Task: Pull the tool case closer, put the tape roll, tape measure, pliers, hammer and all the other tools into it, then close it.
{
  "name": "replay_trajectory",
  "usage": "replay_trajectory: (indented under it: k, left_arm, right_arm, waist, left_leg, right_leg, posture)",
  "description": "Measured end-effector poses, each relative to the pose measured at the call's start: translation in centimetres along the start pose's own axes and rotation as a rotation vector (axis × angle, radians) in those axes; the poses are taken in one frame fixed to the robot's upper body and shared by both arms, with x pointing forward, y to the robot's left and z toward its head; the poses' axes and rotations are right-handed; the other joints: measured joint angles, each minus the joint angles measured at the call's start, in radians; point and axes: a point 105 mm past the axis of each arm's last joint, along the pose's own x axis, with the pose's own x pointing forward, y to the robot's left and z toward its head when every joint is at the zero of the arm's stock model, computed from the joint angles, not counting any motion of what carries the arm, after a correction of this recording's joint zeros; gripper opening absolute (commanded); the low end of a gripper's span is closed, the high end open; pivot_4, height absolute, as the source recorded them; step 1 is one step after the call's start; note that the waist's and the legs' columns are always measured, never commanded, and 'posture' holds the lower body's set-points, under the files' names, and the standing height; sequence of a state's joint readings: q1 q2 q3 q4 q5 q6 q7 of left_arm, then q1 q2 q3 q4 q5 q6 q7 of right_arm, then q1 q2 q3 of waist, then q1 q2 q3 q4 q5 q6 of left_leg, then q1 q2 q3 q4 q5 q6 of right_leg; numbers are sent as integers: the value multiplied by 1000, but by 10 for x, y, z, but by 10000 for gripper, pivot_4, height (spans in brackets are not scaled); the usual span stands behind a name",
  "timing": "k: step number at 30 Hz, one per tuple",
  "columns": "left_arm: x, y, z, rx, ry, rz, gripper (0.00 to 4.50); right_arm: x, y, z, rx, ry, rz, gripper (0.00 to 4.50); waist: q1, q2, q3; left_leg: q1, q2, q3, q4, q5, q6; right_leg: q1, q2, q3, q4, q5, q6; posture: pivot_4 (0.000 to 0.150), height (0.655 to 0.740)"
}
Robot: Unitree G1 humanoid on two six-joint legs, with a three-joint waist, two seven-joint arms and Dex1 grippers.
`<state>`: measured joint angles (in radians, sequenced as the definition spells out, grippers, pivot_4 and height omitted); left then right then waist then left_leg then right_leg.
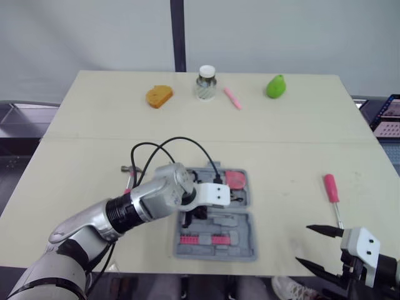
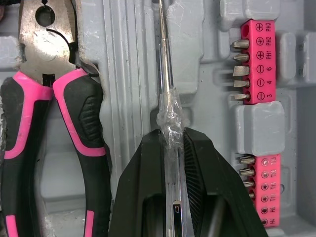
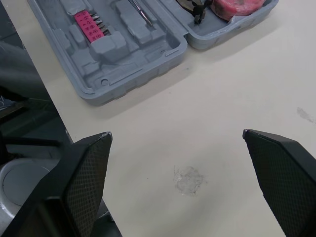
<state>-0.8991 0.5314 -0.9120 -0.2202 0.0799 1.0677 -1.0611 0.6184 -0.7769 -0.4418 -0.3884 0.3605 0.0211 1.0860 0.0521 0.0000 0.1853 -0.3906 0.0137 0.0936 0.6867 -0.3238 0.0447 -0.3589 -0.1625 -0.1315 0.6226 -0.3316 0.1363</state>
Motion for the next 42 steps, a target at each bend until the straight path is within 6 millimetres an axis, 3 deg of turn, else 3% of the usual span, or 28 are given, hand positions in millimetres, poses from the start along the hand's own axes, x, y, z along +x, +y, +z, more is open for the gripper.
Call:
replay_trajectory:
  k: [5,12,19,23,26,34,42]
  left_arm:
    - [0,0,0,0,0,0,365]
    - [-4,-8,3,-31,-17,-46,32804]
    - [-39,-4,18,-97,-134,2,32804]
    - [-43,0,25,-153,-257,31,15887]
    - [-43,2,21,-152,-360,57,203]
    - [-45,11,2,-109,-675,163,203]
    - [-25,5,-27,-72,-751,195,203]
  right_arm:
    - [0,0,0,-1,-1,-1,45000]
    - [0,0,0,-2,-1,-1,45000]
    - [0,-1,1,-5,-4,-3,45000]
    - [1,-2,2,-9,-7,-4,45000]
    - [1,-2,2,-9,-8,-5,45000]
    - [0,-4,5,-8,-20,-11,45000]
    - [1,-8,8,-20,-33,-17,45000]
  waist:
    - [0,0,0]
    - [0,0,0]
    - [0,0,0]
    - [-2,0,0]
    - [-2,1,0]
    - [-1,1,-1]
    - [-1,1,-1]
  left_leg:
    - [0,0,0,0,0,0]
    - [0,0,0,0,0,0]
    - [0,0,-1,1,0,0]
    - [0,0,-1,2,0,0]
    - [0,0,-1,2,0,0]
    - [1,-1,-1,2,0,0]
    - [1,-1,-1,2,-1,0]
  right_leg:
    - [0,0,0,0,0,0]
    - [0,0,0,0,0,0]
    - [0,0,0,1,0,0]
    - [0,0,0,2,0,0]
    - [0,0,0,2,0,0]
    - [1,-1,-1,2,0,0]
    - [1,-1,-1,2,0,0]
  posture:
    - [1500,6950]
    - [1500,6950]
    - [1500,6950]
    - [1500,6950]
    - [1500,6950]
    - [1500,6950]
    - [1500,6950]
